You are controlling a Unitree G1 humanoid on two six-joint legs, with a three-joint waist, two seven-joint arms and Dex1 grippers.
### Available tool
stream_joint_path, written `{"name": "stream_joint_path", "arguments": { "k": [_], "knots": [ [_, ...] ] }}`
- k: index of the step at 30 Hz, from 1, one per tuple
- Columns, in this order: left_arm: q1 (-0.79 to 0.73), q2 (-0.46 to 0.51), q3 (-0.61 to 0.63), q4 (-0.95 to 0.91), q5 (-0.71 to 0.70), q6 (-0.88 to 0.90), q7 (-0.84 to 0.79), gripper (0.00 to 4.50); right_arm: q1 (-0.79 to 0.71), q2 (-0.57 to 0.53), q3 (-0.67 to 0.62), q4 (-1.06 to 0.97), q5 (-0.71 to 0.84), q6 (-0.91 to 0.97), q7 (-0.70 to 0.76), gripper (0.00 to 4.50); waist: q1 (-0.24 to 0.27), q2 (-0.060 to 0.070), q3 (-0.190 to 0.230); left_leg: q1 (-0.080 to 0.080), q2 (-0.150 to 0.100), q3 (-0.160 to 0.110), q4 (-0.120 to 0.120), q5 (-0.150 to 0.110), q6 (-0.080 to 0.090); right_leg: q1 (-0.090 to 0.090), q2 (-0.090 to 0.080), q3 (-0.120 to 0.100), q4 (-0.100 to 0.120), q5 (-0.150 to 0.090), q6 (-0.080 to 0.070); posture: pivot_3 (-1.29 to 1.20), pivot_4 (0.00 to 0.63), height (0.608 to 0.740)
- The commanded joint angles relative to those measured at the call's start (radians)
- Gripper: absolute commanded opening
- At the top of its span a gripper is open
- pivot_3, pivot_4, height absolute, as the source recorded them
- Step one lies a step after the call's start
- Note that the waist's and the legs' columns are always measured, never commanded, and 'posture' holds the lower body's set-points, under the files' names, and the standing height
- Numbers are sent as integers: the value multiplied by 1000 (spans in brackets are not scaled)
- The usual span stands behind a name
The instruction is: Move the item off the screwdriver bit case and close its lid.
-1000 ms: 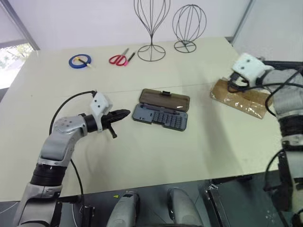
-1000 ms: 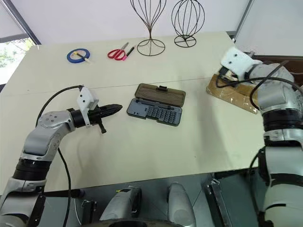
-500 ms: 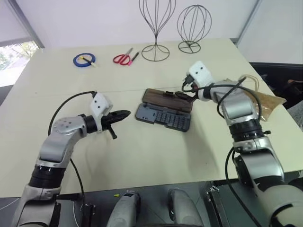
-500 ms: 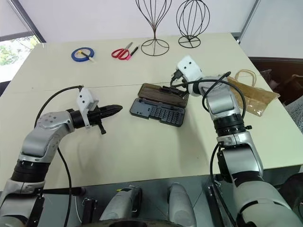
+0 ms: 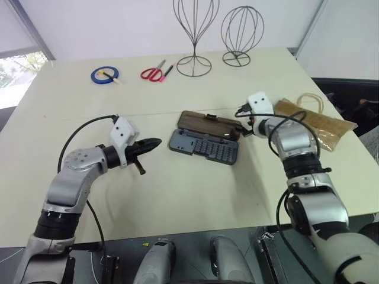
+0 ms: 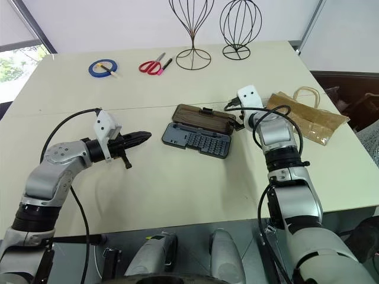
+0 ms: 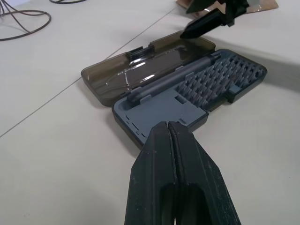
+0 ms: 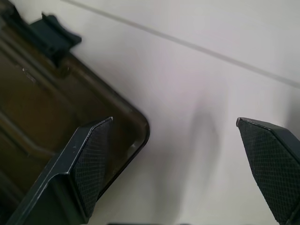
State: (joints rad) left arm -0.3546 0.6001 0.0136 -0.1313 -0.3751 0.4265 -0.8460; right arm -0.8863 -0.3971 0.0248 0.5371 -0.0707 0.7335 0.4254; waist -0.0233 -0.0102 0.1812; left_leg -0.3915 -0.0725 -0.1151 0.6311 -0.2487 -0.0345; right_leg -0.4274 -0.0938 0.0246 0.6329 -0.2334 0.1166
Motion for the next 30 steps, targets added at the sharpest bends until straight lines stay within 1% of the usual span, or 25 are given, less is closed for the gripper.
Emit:
{"name": "stream_joint_path", "arguments": {
  "k": [1, 3, 5, 7, 8, 10, 17, 24, 26, 30],
  "knots": [
    [-18, 2, 4, -25, -1, -10, -3, 0, 29, 22, -16, -92, 22, 57, -25, 4146, 0, 0, 0, 0, 0, 0, 0, 0, 0, 0, 0, 0, 0, 0, 0, 0, 150, 740],
    [-23, 1, 1, -21, 2, -12, -4, 0, 50, 28, -14, -130, 29, 84, -29, 3516, 0, 0, 0, 0, 0, 0, 0, 0, 0, 0, 0, 0, 0, 0, 0, 0, 150, 740],
    [-29, 1, -1, -14, 4, -15, -6, 0, 71, 34, -6, -167, 29, 106, -37, 2445, 2, 0, 0, 0, 0, 0, 0, 0, 0, 0, 0, 0, 0, 0, 0, 0, 150, 740],
    [-34, 0, -4, -8, 6, -18, -8, 0, 88, 37, 6, -192, 23, 123, -47, 1511, 3, 0, 0, 0, 0, 0, 0, 0, 0, 0, 0, 0, 0, 0, 0, 0, 150, 740],
    [-36, -1, -5, -5, 8, -20, -9, 0, 94, 39, 9, -201, 24, 131, -50, 919, 3, 0, 0, 0, 0, 0, 0, 0, 0, 0, 0, 0, 0, 0, 0, 0, 150, 740],
    [-40, -2, -7, 0, 10, -24, -10, 0, 105, 41, 13, -219, 29, 149, -54, 46, 6, -1, -1, 0, 0, 0, 0, 0, 0, 0, 0, 0, 0, 0, 0, 0, 150, 740],
    [-46, -3, -3, 12, 17, -33, -11, 0, 134, 48, 24, -302, 38, 232, -63, 46, 5, -1, -1, 0, 0, 0, 1, 0, 0, 1, 0, 0, 0, 0, 0, 0, 150, 740],
    [-38, 0, 0, 12, 21, -40, -6, 0, 195, 72, 7, -464, 64, 408, -97, 46, 5, -1, -2, 0, 0, -1, 1, 0, 0, 1, 0, 0, 0, 0, 0, 0, 150, 740],
    [-36, -2, -4, 12, 23, -41, -4, 0, 205, 76, 11, -486, 68, 431, -102, 46, 5, -1, -2, 0, 0, -1, 1, 0, 0, 1, 0, 0, 0, 0, 0, 0, 150, 740],
    [-44, -4, -11, 18, 27, -42, -6, 0, 216, 67, 35, -490, 77, 407, -83, 46, 4, -2, -2, 1, 0, 0, 0, 0, 0, 1, 0, 0, 0, 0, 0, 0, 150, 740]
  ]
}}
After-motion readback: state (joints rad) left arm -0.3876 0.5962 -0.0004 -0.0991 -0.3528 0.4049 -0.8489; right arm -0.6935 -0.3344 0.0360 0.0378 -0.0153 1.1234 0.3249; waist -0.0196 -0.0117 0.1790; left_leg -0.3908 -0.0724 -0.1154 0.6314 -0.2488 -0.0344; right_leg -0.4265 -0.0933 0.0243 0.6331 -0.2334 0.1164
